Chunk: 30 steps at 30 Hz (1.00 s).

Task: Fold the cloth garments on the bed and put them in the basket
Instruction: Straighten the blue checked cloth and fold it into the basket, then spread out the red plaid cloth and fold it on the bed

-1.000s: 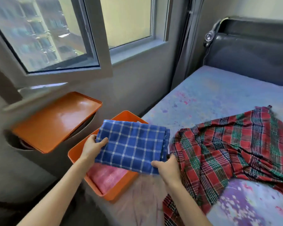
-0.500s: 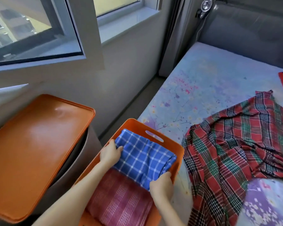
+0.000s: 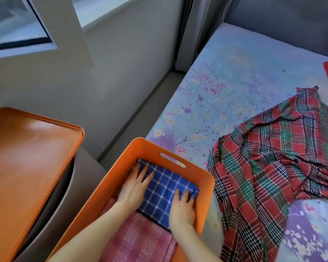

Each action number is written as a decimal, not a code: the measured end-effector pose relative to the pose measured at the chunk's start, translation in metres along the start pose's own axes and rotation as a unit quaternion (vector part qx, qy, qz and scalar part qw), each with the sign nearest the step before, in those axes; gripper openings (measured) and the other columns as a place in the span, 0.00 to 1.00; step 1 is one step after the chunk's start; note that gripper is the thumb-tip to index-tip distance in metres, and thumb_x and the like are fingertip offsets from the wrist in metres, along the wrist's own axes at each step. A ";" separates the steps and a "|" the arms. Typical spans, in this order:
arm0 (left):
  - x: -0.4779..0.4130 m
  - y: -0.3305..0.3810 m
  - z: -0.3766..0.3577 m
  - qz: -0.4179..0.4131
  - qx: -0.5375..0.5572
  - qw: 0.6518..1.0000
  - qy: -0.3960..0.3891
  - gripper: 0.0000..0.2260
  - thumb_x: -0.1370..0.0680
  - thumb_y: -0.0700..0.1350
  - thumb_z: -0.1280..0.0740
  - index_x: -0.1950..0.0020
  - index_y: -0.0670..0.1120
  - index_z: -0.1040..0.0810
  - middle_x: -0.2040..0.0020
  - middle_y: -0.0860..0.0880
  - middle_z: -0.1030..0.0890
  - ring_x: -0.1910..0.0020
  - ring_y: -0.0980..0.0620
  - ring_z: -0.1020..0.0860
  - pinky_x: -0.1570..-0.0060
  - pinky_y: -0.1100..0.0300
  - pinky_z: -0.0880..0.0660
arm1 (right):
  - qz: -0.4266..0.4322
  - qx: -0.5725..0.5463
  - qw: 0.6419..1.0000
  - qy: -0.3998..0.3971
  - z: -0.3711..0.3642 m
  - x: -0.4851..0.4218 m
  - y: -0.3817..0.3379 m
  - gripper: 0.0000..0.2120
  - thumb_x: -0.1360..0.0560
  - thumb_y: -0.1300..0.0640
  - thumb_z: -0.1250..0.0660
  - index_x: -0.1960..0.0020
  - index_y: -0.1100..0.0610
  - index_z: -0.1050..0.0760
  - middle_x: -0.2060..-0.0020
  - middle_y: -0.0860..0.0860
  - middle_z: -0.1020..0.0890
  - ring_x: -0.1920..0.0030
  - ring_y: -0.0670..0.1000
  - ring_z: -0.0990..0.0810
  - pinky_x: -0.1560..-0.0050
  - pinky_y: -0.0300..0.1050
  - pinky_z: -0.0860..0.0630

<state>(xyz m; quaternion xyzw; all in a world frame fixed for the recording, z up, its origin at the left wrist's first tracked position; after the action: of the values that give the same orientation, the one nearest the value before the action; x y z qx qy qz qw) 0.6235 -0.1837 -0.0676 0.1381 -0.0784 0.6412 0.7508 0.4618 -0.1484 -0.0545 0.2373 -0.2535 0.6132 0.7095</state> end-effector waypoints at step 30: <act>-0.012 0.225 0.128 -0.182 0.088 0.979 0.005 0.11 0.18 0.45 0.46 0.58 0.45 0.30 0.64 0.50 0.31 0.62 0.46 0.29 0.68 0.56 0.39 | -0.027 -0.463 0.878 0.119 0.036 0.090 0.240 0.11 0.24 0.62 0.36 0.54 0.46 0.24 0.59 0.47 0.18 0.56 0.48 0.18 0.50 0.45 0.22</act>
<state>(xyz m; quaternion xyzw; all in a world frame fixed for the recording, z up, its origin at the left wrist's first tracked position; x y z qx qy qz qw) 0.4076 -0.2028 0.0746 0.2118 0.0085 0.4993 0.8401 0.2325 -0.0721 0.0372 -0.1864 -0.4152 0.4300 0.7797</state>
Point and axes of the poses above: each hand's wrist, its own x-axis away from the middle knuckle, its own z-axis out of the back of the hand, y = z × x, the point moved 3 cm from there along -x, towards the middle knuckle
